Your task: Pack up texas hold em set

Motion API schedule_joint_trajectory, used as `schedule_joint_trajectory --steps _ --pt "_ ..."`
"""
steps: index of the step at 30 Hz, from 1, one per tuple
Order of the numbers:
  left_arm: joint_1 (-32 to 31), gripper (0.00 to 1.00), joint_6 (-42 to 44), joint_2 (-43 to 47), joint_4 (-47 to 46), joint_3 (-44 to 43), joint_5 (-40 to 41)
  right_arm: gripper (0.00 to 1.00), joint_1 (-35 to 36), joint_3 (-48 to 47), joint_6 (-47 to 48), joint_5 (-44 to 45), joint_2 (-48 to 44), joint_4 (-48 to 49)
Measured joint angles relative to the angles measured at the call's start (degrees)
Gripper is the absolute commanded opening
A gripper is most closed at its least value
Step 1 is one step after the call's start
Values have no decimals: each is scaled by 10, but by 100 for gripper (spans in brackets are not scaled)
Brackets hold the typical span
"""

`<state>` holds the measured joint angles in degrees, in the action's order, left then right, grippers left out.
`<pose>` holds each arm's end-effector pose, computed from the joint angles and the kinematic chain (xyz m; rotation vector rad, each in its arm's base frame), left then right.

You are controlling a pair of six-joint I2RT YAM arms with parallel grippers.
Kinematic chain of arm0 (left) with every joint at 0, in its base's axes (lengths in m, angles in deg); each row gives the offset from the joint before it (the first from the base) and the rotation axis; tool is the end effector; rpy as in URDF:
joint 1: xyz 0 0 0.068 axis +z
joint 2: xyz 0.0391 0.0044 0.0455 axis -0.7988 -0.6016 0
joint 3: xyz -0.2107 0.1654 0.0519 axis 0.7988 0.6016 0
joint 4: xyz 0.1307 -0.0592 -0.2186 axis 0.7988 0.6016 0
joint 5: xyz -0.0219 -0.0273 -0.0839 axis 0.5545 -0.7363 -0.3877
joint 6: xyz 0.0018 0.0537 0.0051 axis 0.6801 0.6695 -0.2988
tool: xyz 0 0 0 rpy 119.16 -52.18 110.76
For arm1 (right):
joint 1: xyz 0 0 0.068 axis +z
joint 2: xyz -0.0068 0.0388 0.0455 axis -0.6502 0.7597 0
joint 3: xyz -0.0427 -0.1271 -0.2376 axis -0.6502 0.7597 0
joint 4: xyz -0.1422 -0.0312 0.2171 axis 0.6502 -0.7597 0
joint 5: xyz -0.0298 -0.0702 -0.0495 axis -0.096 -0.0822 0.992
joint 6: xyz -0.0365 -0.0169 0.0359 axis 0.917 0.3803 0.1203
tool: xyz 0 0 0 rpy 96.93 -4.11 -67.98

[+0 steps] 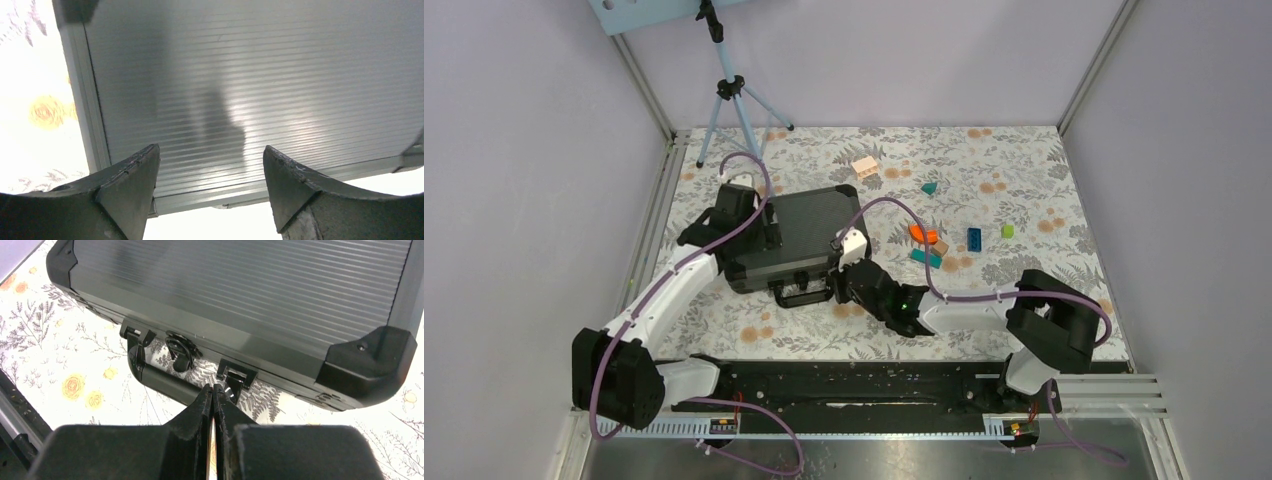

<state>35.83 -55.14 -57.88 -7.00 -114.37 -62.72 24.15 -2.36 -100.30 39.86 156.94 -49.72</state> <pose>0.2397 -0.0687 0.2618 -0.1936 2.4167 -0.1440 0.1592 0.3055 0.2048 -0.5171 1.8215 0.6280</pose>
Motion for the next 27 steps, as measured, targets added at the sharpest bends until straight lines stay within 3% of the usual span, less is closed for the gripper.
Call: schedule_joint_trajectory --steps 5,13,20,27 --pt "1 77 19 -29 2 -101 1 7 0 19 -11 -21 -14 -3" --pt "41 78 59 -218 -36 -273 -9 7 0 29 -26 -51 -22 -13" --pt "112 75 80 -370 -32 -335 -76 7 0 33 -29 -64 -23 -17" --pt "133 75 86 -424 -28 -348 -108 8 0 31 -30 -66 -11 -17"
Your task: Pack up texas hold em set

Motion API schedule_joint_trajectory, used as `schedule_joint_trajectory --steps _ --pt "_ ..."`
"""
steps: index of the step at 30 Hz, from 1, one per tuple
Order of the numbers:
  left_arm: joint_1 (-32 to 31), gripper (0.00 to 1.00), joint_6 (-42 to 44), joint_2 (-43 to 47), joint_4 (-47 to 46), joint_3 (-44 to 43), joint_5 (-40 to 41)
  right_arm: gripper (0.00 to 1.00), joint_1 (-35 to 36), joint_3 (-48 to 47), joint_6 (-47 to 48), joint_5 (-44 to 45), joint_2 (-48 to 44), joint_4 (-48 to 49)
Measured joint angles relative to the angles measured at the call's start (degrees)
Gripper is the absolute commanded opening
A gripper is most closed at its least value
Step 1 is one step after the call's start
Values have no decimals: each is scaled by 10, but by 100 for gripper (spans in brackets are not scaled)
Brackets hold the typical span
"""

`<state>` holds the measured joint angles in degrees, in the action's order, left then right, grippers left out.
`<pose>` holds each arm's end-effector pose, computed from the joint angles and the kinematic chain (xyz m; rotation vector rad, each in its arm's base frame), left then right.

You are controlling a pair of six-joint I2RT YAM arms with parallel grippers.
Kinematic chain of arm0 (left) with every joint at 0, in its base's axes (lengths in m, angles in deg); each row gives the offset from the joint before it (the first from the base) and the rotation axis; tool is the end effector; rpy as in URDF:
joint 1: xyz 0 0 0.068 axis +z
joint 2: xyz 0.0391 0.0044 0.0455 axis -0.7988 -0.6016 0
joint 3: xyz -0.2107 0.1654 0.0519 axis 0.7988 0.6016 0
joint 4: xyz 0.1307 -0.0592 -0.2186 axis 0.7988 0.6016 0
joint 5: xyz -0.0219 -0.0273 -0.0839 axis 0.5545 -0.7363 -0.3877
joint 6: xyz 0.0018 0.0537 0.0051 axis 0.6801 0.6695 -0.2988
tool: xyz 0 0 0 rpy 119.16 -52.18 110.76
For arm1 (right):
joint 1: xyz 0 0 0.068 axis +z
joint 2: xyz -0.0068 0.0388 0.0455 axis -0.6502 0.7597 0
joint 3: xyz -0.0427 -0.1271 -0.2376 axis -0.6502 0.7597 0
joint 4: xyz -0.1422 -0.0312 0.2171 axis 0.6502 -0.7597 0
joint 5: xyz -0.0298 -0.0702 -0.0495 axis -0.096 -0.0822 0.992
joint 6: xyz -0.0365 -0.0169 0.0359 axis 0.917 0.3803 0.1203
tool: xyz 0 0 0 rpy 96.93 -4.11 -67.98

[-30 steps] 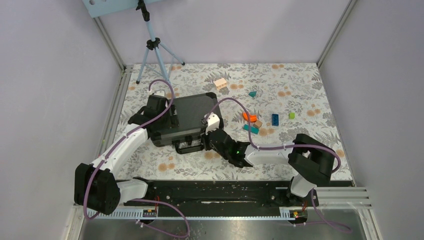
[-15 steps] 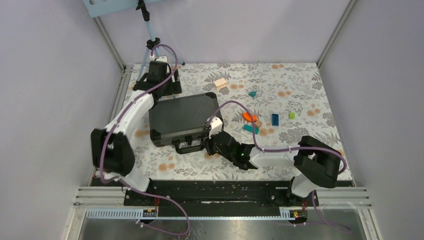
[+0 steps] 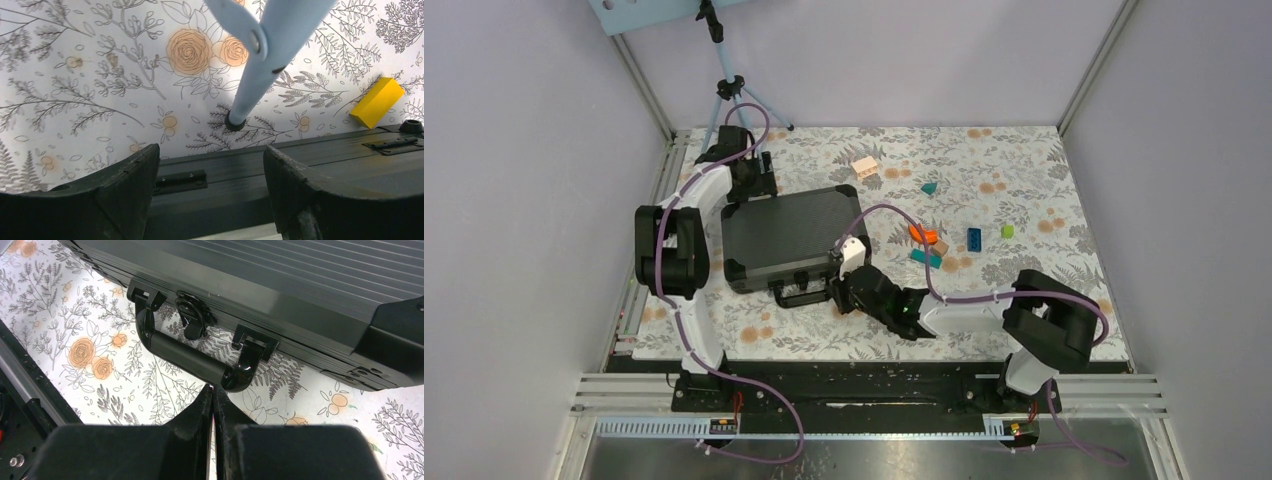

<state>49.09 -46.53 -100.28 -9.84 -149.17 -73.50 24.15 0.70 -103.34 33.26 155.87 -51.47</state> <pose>0.4279 -0.0309 0.2213 -0.2183 2.5139 -0.1842 0.1510 0.2972 0.1908 -0.5873 1.9002 0.7206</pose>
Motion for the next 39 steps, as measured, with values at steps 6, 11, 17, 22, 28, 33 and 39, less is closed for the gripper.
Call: schedule_joint_trajectory --steps 6,11,17,22,28,33,39 --pt "2 75 1 -21 -3 -12 -16 6 0 -31 -16 -5 57 9" --pt "3 75 2 -21 -2 -12 -21 5 0 -73 -49 -16 115 21" --pt "2 75 2 -21 -2 -12 -22 5 0 -137 -78 -22 162 18" --pt "0 75 2 -22 -2 -12 -22 5 0 -161 -91 -24 172 13" --pt "-12 75 3 -26 -5 -14 -16 5 0 -163 -99 -19 174 -5" --pt "-21 75 -3 -28 -11 -14 -9 6 0 -163 -106 -14 176 -5" --pt "-33 75 -3 -29 -21 -14 -1 6 0 -165 -110 -14 202 -14"
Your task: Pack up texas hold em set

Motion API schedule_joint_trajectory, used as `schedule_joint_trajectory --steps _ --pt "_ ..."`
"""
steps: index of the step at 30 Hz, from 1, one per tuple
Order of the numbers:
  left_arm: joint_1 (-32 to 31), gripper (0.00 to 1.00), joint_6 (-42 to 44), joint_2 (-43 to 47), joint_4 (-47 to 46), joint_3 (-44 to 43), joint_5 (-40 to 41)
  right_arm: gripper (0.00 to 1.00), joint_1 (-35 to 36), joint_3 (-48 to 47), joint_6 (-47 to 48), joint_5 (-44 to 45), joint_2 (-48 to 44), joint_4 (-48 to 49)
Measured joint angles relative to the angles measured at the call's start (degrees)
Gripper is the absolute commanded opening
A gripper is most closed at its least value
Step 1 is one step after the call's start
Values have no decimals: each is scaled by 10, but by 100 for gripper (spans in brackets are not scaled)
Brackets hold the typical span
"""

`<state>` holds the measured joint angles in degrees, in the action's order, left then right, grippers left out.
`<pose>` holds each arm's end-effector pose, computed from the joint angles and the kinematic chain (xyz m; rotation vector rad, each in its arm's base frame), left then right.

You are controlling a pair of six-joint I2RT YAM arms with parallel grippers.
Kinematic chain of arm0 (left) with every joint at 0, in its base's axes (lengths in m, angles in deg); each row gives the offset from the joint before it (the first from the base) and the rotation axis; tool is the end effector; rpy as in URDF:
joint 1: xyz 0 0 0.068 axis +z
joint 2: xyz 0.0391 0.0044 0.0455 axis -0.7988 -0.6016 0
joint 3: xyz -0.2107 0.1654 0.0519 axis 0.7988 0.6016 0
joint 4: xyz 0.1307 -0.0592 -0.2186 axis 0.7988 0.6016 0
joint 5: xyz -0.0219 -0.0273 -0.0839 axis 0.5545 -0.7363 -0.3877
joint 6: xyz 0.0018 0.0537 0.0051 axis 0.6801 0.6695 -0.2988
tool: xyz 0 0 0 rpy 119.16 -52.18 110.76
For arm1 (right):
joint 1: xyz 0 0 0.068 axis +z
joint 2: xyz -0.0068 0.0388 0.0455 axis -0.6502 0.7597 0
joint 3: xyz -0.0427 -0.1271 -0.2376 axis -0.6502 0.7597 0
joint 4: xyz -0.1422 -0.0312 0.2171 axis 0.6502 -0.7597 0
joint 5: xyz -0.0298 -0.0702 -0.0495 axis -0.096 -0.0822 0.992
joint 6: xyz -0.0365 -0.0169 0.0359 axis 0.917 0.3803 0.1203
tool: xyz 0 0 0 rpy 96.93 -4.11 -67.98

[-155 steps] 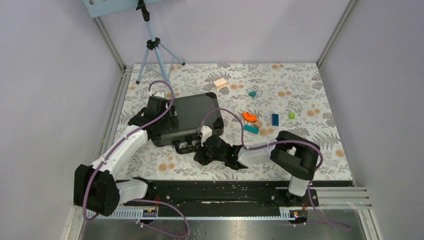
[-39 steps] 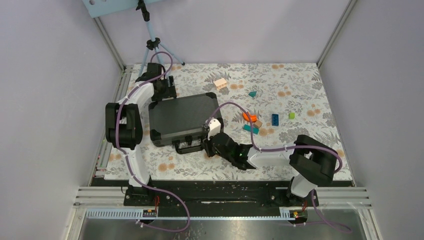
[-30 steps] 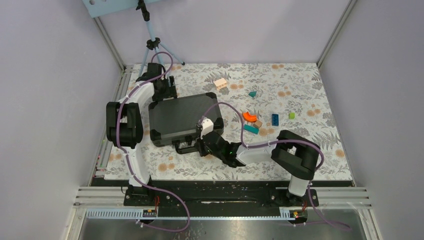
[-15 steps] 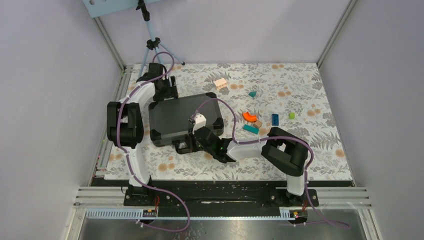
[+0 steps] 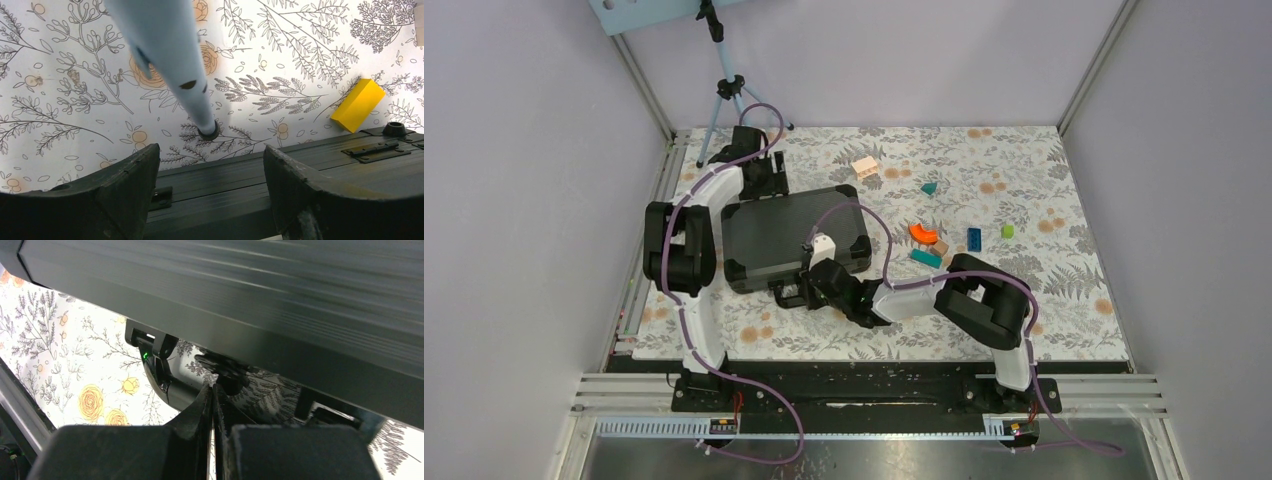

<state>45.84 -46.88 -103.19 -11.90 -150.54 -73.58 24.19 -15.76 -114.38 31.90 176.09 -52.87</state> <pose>0.4371 -0.0566 0.2100 -0.1534 2.5127 -0.2129 0.1829 0.3672 0.1497 -0.4592 2.0544 0.7989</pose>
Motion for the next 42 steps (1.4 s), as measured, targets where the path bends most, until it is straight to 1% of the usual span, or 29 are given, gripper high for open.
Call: schedule_joint_trajectory --steps 11,23,29,35,42 --pt "-7 75 1 -12 -10 -6 1 5 6 -21 -7 9 9 -27" --pt "-9 74 1 -19 -9 -12 1 5 17 -28 -17 55 9 -52" --pt "-9 74 1 -19 -9 -12 1 5 21 -37 -26 69 9 -73" --pt "-9 74 1 -23 -6 -16 0 5 21 -51 -25 102 9 -117" --pt "-9 74 1 -26 -2 -20 1 5 23 -64 -28 113 13 -133"
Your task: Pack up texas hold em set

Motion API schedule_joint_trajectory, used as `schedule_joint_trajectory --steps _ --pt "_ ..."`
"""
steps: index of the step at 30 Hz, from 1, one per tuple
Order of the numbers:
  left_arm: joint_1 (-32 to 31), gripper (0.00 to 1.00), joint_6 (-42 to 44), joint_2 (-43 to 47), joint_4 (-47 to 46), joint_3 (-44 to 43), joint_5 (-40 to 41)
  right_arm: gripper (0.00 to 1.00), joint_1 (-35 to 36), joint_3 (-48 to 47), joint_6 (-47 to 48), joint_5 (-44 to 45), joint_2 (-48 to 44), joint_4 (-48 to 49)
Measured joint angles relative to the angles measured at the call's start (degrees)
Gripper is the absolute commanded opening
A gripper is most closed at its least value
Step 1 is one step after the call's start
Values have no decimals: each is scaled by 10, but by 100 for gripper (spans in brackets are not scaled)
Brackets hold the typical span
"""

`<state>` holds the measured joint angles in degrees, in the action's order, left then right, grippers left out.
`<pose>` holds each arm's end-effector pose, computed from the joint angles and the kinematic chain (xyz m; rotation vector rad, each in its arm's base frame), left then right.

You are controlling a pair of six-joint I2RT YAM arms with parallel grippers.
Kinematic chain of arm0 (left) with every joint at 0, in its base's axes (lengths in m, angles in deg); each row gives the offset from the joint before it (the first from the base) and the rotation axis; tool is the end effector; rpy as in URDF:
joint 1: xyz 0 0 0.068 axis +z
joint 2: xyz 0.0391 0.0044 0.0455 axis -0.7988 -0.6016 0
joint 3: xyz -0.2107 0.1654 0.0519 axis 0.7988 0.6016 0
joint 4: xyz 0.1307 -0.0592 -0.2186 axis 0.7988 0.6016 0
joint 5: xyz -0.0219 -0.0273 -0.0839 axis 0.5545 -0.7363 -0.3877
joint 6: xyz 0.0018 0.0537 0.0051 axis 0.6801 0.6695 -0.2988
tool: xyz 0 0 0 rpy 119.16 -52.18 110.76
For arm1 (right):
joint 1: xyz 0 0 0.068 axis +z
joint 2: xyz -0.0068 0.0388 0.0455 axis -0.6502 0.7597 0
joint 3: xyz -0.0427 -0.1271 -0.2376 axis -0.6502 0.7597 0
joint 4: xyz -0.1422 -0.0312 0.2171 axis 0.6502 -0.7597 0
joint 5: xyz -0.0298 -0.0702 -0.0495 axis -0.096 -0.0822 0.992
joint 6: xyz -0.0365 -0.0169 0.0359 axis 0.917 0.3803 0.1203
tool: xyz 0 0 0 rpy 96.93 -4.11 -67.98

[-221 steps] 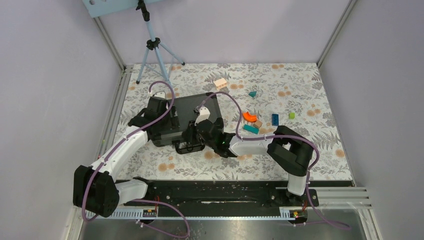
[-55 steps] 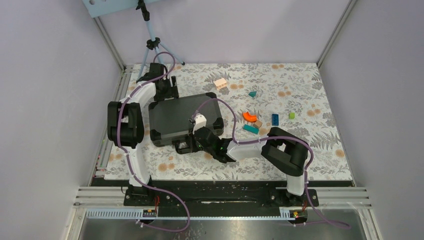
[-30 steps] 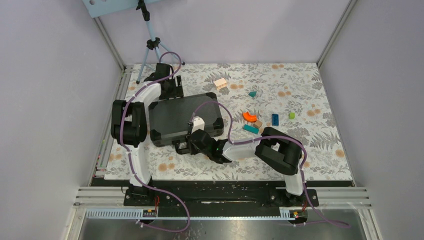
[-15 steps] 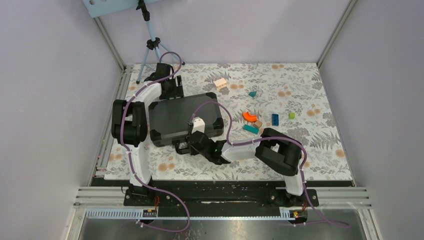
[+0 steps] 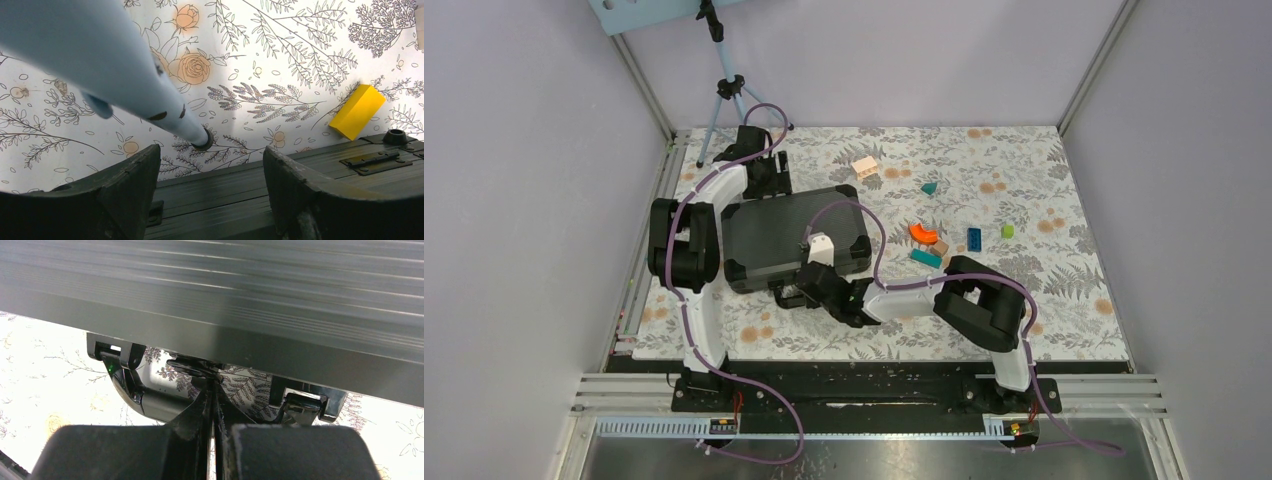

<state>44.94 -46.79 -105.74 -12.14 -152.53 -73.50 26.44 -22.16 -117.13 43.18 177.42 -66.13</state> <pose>0.4456 -0.0647 0.2021 -0.1327 2.5200 -0.2158 0.1781 0.3802 0.1530 -0.3728 2.1227 0.5657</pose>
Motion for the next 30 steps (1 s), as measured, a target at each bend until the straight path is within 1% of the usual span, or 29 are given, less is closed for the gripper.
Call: schedule_joint_trajectory --steps 15,20,26,30 --pt "0 74 0 0 1 -1 0 7 6 2 2 16 7 14" --pt "0 74 0 0 2 -1 0 10 24 1 -8 75 18 26" --pt "-1 74 0 0 2 -2 0 12 50 -4 -36 163 37 42" --pt "-1 74 0 0 3 -2 0 13 61 -10 -59 205 49 47"
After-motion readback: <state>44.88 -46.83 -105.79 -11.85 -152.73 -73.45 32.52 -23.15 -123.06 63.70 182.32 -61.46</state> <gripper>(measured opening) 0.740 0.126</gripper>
